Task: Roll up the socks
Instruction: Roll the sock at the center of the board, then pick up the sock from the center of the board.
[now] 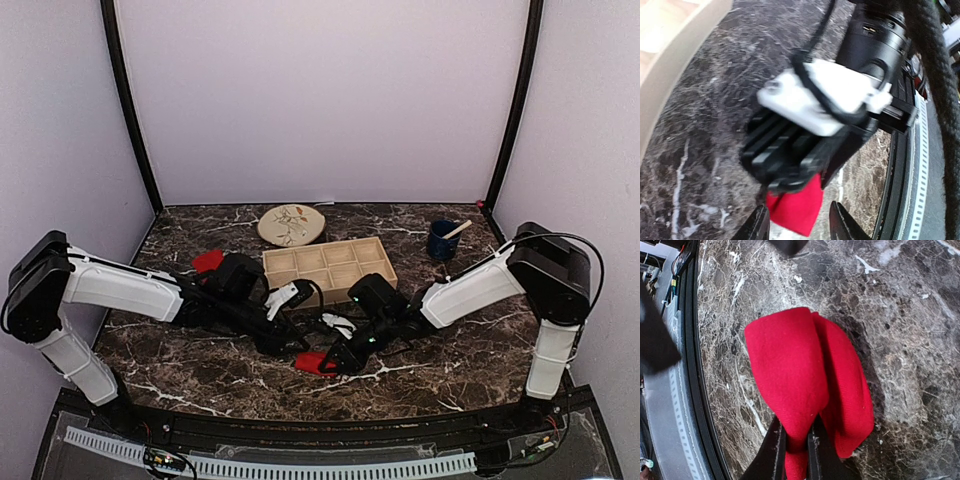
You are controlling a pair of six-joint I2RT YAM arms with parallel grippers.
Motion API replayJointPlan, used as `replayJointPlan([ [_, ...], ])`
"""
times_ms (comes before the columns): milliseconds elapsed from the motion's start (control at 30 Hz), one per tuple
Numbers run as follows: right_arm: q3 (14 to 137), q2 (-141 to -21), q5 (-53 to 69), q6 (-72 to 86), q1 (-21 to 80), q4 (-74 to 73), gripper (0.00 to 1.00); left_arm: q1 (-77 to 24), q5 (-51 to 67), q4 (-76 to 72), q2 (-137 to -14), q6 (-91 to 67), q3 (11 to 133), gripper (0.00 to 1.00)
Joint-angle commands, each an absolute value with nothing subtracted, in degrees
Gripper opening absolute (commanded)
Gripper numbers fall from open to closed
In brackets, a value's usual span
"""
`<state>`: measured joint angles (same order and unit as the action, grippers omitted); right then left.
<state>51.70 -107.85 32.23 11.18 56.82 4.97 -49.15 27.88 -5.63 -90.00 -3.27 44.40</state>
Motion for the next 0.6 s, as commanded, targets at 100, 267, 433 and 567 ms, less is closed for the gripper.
replayJointPlan([
  [100, 49.5, -111.4, 34.6, 12.5, 56.2, -3.1, 0.0, -51.9, 25.7, -3.6, -91.0, 1.2, 44.6, 0.43],
  [267, 49.4, -111.7, 36.1, 12.7, 55.8, -3.0, 0.0, -52.5, 24.7, -1.7, -92.5, 3.5, 45.7, 0.44],
  [433, 49.6, -112.4, 37.1, 12.6, 55.6, -3.3, 0.0, -54.0, 23.6, 1.4, -95.3, 6.9, 48.0, 0.44],
  [567, 49.7, -112.8, 37.5, 12.3, 55.2, -3.6, 0.0, -54.8, 23.6, 2.6, -95.9, 8.8, 48.9, 0.45],
])
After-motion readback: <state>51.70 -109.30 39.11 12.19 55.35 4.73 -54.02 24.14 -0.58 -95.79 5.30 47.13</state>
